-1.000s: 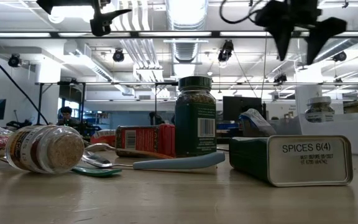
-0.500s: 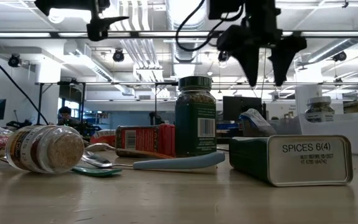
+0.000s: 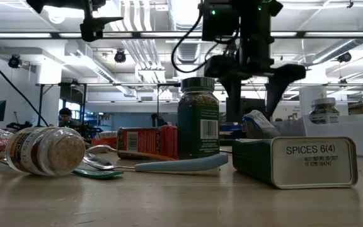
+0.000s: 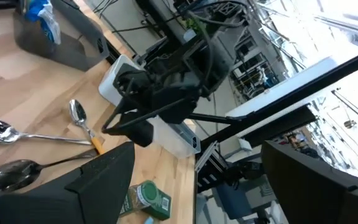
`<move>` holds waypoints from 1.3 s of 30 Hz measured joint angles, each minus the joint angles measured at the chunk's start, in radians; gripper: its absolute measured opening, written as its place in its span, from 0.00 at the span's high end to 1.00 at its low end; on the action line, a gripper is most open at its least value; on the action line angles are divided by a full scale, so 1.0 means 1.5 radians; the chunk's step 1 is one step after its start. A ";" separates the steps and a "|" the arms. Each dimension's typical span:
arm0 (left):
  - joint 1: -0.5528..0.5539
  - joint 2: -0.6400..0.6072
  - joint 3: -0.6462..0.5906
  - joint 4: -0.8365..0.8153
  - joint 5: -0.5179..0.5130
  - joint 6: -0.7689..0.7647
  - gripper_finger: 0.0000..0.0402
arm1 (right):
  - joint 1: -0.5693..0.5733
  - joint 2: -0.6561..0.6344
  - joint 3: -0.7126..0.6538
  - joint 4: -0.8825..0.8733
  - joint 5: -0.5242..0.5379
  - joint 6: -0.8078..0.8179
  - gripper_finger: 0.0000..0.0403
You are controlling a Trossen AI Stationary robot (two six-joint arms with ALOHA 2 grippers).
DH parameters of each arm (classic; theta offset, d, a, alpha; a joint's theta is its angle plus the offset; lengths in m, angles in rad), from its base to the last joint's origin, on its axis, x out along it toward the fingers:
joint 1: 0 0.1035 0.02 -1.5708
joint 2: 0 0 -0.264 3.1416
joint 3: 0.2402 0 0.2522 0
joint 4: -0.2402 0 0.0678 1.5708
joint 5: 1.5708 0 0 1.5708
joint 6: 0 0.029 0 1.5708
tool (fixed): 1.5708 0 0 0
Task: Pick & Place Food Item
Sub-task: Put the brown spoon into the transparent bin
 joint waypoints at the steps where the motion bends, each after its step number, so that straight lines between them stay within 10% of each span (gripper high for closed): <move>1: 0.000 -0.004 0.000 -0.004 0.000 0.000 0.13 | 0.000 0.000 -0.011 0.010 0.000 0.014 0.18; 18: 0.000 -0.015 0.000 -0.027 0.000 0.015 0.13 | 0.000 0.024 -0.106 0.113 0.048 0.175 0.18; 39: 0.000 -0.015 0.000 -0.027 -0.008 -0.001 0.13 | -0.016 0.110 -0.045 0.087 0.078 0.111 0.19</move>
